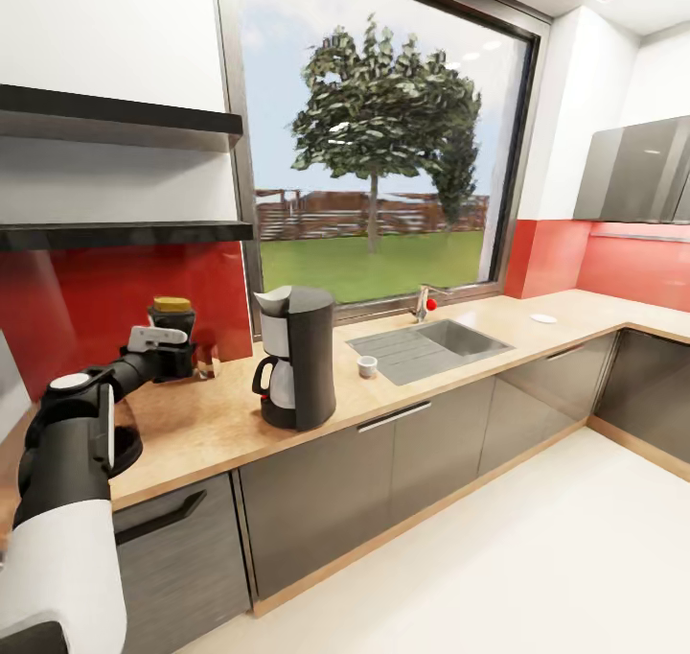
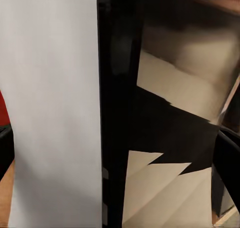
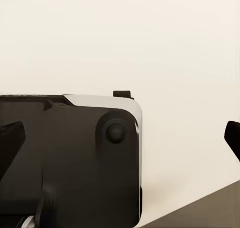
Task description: Set up a coffee station on the kitchen countertop: keep the coffee maker on the countertop, move the bottle of coffee from the kitchen shelf to the counter next to the coffee maker, place a paper coffee filter on top of the coffee maker, put the saucer next to the coffee maker with the coffee cup on the saucer, and place the electric kettle next to the coffee maker.
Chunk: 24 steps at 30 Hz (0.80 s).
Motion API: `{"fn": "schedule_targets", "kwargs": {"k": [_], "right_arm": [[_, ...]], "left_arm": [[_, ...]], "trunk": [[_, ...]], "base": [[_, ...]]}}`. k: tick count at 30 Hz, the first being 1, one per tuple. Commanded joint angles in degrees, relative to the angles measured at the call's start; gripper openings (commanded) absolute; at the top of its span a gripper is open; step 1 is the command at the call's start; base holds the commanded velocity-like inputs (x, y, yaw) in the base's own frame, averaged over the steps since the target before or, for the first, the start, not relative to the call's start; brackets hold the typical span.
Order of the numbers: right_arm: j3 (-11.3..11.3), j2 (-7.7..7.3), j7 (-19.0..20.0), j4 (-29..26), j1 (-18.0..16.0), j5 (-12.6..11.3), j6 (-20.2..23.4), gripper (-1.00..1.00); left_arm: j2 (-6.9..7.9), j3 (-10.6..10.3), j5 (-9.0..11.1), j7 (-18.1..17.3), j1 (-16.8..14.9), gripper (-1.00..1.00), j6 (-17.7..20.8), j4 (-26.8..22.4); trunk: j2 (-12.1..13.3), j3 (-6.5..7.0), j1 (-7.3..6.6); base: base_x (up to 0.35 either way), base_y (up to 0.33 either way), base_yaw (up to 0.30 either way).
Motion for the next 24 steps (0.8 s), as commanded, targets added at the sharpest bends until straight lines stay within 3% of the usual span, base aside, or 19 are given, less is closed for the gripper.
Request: {"fn": "schedule_targets", "kwargs": {"k": [1, 9, 12, 19, 24], "right_arm": [[0.0, -0.01, 0.1, 0.0, 0.0, 0.0, -0.2, 1.00], [0.0, -0.01, 0.1, 0.0, 0.0, 0.0, -0.2, 1.00], [0.0, -0.01, 0.1, 0.0, 0.0, 0.0, -0.2, 1.00], [0.0, -0.01, 0.1, 0.0, 0.0, 0.0, -0.2, 1.00], [0.0, -0.01, 0.1, 0.1, 0.0, 0.0, -0.2, 1.00]], "left_arm": [[-0.26, 0.1, -0.3, 0.5, 0.1, -1.00, -0.2, 0.8], [-0.67, 0.6, -0.1, 6.8, 2.5, -1.00, -15.5, 11.1], [-0.64, 0.7, 0.1, 8.3, 3.2, -1.00, -17.4, 13.4], [-0.51, 0.7, 5.3, 10.8, 3.8, -1.00, -23.5, 19.2], [-0.57, 0.7, 6.2, 14.0, 3.9, -1.00, -26.1, 22.5]], "trunk": [[-0.1, -0.02, 0.02], [-0.1, -0.02, 0.02], [-0.1, -0.02, 0.02], [-0.1, -0.02, 0.02], [-0.1, -0.02, 0.02]], "base": [[0.000, 0.000, 0.000], [0.000, 0.000, 0.000], [0.000, 0.000, 0.000], [0.000, 0.000, 0.000], [0.000, 0.000, 0.000]]}}
